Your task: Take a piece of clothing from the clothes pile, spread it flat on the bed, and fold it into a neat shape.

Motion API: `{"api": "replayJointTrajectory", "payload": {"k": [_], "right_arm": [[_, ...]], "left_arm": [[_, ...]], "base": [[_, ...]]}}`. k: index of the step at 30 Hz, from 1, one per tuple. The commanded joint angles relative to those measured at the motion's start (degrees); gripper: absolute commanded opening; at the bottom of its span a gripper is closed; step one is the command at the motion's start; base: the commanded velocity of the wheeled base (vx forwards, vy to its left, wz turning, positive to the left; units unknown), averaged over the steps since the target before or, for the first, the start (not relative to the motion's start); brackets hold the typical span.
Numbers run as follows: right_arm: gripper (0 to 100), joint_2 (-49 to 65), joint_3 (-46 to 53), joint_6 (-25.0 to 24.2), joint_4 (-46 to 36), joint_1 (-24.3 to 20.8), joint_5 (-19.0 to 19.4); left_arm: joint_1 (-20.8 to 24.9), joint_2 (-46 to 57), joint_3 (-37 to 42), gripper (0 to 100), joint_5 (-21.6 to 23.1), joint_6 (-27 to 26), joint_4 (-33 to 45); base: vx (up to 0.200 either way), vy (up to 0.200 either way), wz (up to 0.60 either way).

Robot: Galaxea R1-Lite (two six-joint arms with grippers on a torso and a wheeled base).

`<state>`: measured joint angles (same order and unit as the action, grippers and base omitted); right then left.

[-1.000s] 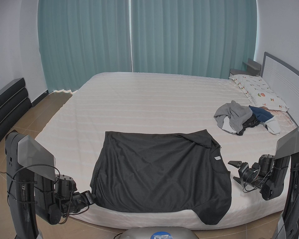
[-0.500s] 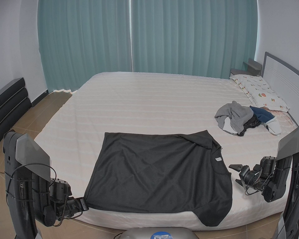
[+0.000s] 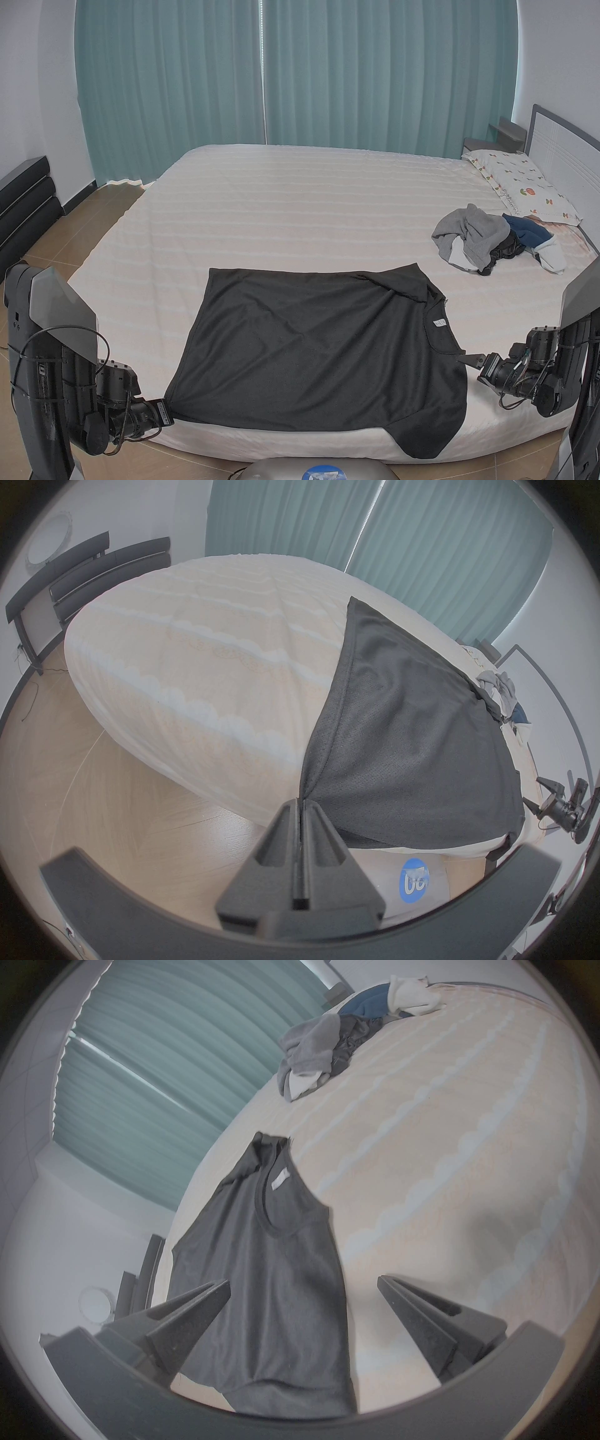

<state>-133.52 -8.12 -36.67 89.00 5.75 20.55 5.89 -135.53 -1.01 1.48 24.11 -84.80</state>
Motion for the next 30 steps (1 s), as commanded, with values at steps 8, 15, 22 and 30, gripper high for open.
{"api": "replayJointTrajectory", "payload": {"k": [8,15,22,30], "right_arm": [[100,-3.15,2.93,3.45,0.82,-4.08,0.72],[0,-3.15,6.01,9.34,0.82,-3.03,0.28],[0,-2.18,8.03,13.64,0.82,-1.54,0.28],[0,0.28,8.12,19.62,-2.08,2.16,0.28]], "left_arm": [[0.09,-0.26,0.84,0,0.72,0.32,-0.02],[0.09,-0.26,0.75,0,0.72,0.41,-0.02],[0.09,-0.26,0.84,0,0.81,0.41,-0.02],[0.09,-0.17,0.92,0,0.72,0.32,0.69]], "base": [[0.000,0.000,0.00],[0.000,0.000,0.00],[0.000,0.000,0.00],[0.000,0.000,0.00]]}}
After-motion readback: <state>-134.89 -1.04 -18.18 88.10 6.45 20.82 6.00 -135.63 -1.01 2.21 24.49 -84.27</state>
